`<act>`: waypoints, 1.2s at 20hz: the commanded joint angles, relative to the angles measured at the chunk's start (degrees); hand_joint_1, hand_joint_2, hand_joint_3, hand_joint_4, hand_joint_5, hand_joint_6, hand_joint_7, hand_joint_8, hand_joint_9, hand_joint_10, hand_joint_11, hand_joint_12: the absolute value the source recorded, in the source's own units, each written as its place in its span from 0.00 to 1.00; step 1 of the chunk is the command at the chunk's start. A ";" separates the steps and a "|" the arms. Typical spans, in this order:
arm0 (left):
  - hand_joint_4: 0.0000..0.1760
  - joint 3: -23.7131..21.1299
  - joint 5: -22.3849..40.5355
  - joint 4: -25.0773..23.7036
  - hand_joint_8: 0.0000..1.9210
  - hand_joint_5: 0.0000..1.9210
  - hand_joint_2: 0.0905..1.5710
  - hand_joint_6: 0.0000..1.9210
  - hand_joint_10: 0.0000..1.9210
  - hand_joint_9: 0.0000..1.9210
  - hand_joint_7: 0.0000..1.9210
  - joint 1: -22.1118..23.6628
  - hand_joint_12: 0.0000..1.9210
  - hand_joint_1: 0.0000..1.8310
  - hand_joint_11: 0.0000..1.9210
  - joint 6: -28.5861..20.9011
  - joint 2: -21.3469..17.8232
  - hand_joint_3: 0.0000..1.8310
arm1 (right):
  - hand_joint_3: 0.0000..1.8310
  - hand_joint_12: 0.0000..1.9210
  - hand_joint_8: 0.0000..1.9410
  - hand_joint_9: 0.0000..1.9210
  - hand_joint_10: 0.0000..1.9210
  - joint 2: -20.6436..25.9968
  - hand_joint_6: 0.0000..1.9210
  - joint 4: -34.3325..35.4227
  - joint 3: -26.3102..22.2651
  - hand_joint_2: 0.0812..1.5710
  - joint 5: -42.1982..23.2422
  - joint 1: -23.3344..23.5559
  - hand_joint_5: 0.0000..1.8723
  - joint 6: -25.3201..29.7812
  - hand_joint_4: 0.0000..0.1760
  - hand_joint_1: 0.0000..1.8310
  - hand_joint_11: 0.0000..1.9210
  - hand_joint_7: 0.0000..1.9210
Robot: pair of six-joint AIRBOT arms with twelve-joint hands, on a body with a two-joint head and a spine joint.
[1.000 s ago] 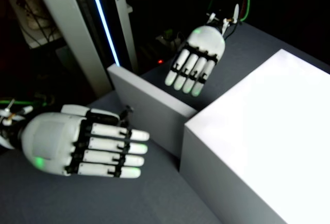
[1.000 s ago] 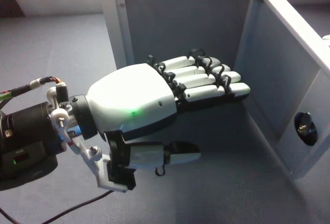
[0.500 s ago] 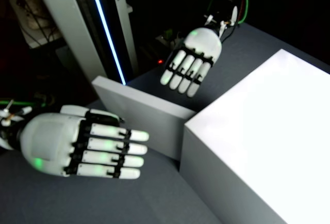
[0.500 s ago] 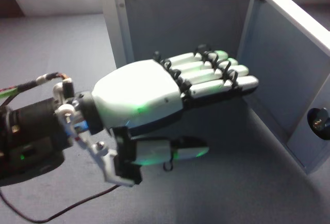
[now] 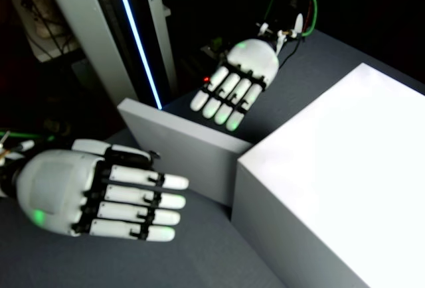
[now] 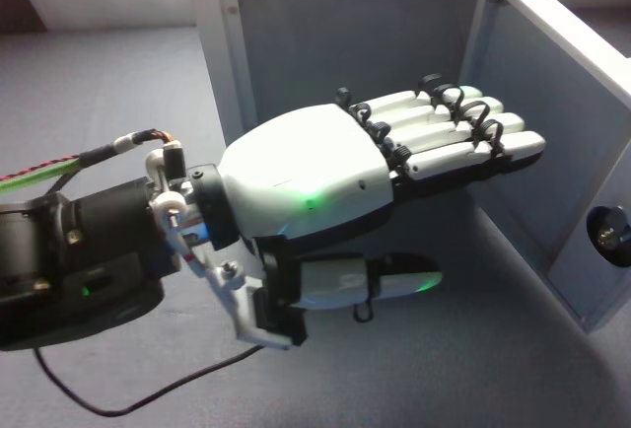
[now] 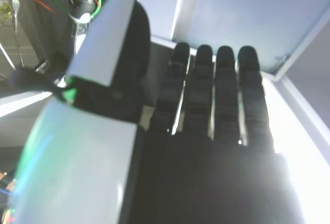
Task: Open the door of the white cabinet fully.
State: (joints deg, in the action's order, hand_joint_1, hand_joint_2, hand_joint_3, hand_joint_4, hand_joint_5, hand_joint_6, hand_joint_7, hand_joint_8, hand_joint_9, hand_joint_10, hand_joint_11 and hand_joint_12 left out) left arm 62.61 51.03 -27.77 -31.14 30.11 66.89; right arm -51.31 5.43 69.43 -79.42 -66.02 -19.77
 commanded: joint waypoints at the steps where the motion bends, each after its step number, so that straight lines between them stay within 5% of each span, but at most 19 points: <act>1: 0.00 -0.42 7.49 2.18 0.01 0.08 0.86 0.01 0.01 0.06 0.08 -0.05 0.04 0.34 0.06 0.05 -0.89 0.00 | 0.00 0.01 0.00 0.19 0.00 0.39 0.00 2.30 0.07 0.83 -6.82 0.20 0.21 0.37 0.25 0.35 0.17 0.20; 3: 0.00 -1.29 8.65 3.99 0.01 0.12 0.83 0.01 0.01 0.09 0.11 -1.53 0.05 0.40 0.08 0.03 -2.81 0.00 | 0.00 0.01 0.00 0.19 0.00 0.64 0.00 2.60 -0.11 0.83 -6.86 0.20 0.21 0.37 0.30 0.37 0.17 0.20; 5: 0.00 -2.28 11.13 6.87 0.00 0.13 0.82 0.00 0.01 0.10 0.11 -4.00 0.05 0.40 0.10 0.00 -5.23 0.00 | 0.00 0.00 0.00 0.18 0.00 0.89 0.00 3.21 -0.27 0.83 -7.13 0.20 0.21 0.35 0.18 0.38 0.15 0.21; 8: 0.00 -4.36 16.93 14.91 0.00 0.09 0.86 0.00 0.00 0.08 0.07 -10.65 0.04 0.32 0.08 0.42 -10.61 0.01 | 0.00 0.01 0.00 0.16 0.00 1.24 0.00 4.31 -0.65 0.83 -7.96 0.19 0.20 0.20 0.24 0.39 0.16 0.18; 11: 0.00 -5.82 21.24 21.16 0.00 0.06 0.88 0.00 0.00 0.05 0.05 -15.13 0.04 0.29 0.05 2.80 -13.73 0.01 | 0.00 0.01 0.00 0.17 0.00 1.31 0.00 5.66 -1.03 0.83 -9.29 0.13 0.21 -0.35 0.11 0.42 0.16 0.19; 12: 0.00 -6.32 23.17 23.35 0.00 0.08 0.86 0.00 0.00 0.10 0.10 -16.76 0.34 0.27 0.00 3.78 -14.78 0.00 | 0.00 0.00 0.00 0.16 0.00 1.31 0.00 6.64 -1.26 0.85 -10.46 -0.24 0.21 -0.52 0.00 0.42 0.14 0.19; 14: 0.00 -7.78 28.11 28.93 0.00 0.09 0.80 0.00 0.00 0.08 0.07 -20.68 0.31 0.34 0.00 6.51 -17.16 0.00 | 0.00 0.00 0.00 0.15 0.00 1.39 0.00 8.92 -1.68 0.86 -13.84 -1.52 0.20 -0.52 0.00 0.43 0.14 0.18; 16: 0.00 -8.88 33.42 34.16 0.00 0.05 0.82 0.01 0.00 0.01 0.01 -24.37 0.04 0.36 0.00 8.94 -19.00 0.00 | 0.01 0.01 0.00 0.16 0.00 1.48 0.00 11.26 -2.25 0.87 -17.61 -2.95 0.20 -0.67 0.00 0.43 0.17 0.18; 17: 0.00 -9.23 35.17 35.75 0.01 0.06 0.82 0.01 0.00 0.01 0.03 -25.61 0.01 0.41 0.00 9.60 -19.59 0.00 | 0.01 0.01 0.00 0.15 0.00 1.49 0.00 11.81 -2.50 0.88 -18.68 -3.25 0.19 -0.90 0.00 0.42 0.17 0.16; 21: 0.00 -10.41 45.14 42.80 0.00 0.06 0.85 0.00 0.00 0.03 0.04 -30.89 0.01 0.34 0.01 10.56 -21.24 0.01 | 0.00 0.00 0.00 0.14 0.00 1.47 0.00 12.46 -2.85 0.90 -21.44 -3.35 0.17 -1.37 0.00 0.42 0.14 0.16; 24: 0.00 -10.51 47.07 44.52 0.00 0.03 0.84 0.00 0.00 0.00 0.01 -31.85 0.00 0.17 0.00 10.68 -21.65 0.00 | 0.01 0.00 0.00 0.14 0.00 1.47 0.00 12.46 -2.98 0.91 -21.56 -3.34 0.16 -1.38 0.00 0.42 0.15 0.14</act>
State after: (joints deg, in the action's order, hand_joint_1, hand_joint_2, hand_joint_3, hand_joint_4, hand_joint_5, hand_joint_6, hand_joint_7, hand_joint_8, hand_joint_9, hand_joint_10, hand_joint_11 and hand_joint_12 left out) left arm 52.07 90.45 17.08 -63.20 40.93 45.74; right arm -50.19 16.16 66.43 -93.60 -69.58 -21.30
